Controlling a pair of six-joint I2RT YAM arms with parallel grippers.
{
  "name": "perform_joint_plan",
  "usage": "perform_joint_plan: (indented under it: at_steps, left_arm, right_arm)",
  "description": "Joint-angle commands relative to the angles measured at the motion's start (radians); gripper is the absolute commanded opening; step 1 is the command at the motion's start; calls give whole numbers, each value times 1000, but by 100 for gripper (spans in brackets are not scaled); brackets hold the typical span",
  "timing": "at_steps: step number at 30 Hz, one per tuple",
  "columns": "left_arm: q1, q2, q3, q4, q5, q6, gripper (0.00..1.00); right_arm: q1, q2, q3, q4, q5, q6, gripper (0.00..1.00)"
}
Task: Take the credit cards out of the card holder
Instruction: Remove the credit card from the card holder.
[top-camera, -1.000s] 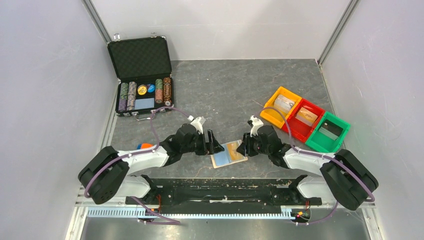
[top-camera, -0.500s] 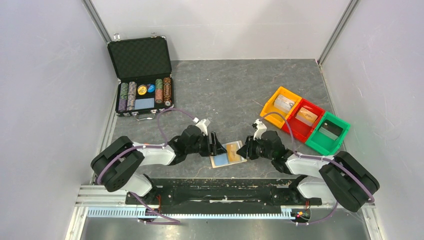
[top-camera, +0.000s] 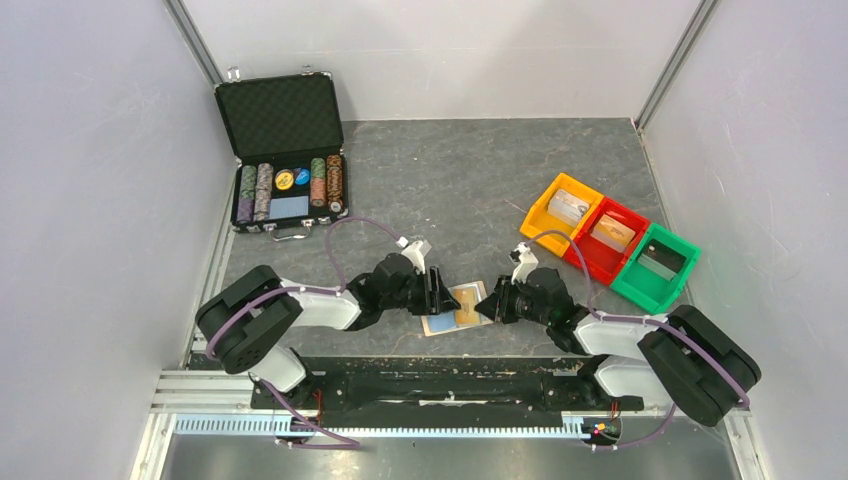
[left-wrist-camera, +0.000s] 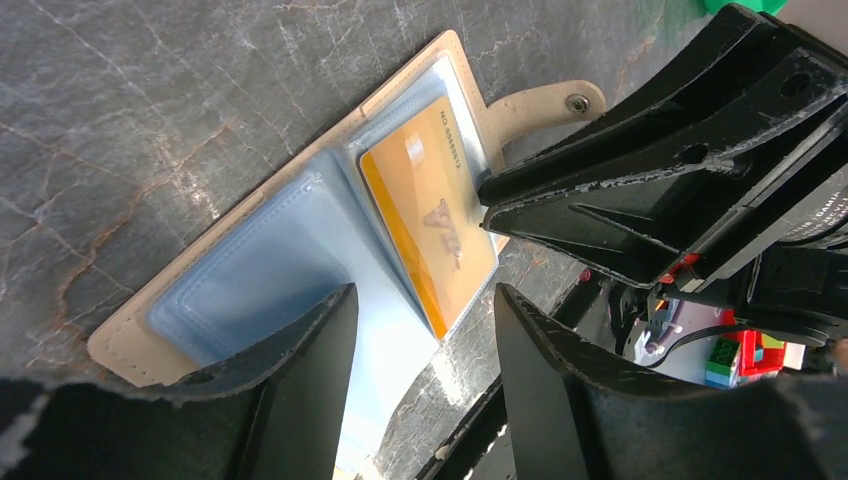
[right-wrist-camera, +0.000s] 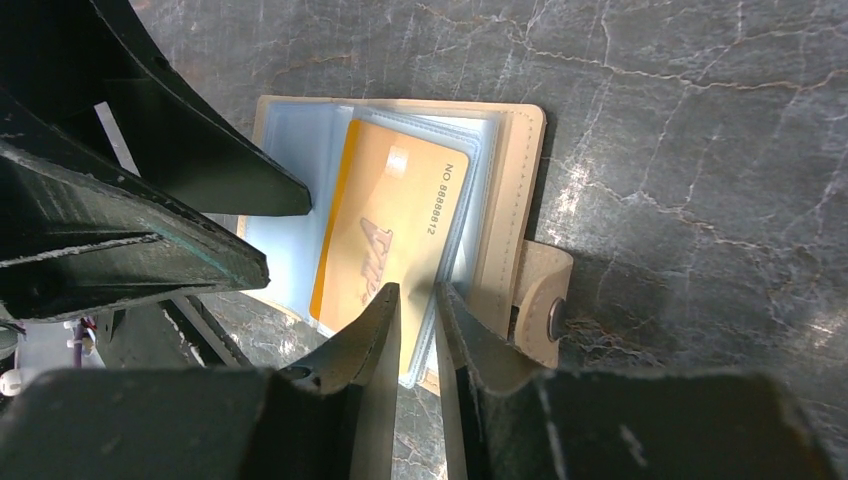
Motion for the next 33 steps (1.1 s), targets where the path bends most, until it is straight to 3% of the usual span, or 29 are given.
perform_joint_plan:
  at_steps: [1, 23, 33]
  left_arm:
    - [-15, 27, 27, 32, -28, 4, 59]
    - [-30, 120, 21, 167, 55, -2, 40]
    - [-30, 93, 21, 217, 103, -88, 31]
  right_arm:
    - [6, 11, -26, -36, -15, -1, 21]
    - [5, 23, -40, -28, -18, -14, 14]
    - [6, 37, -46, -16, -9, -7, 11]
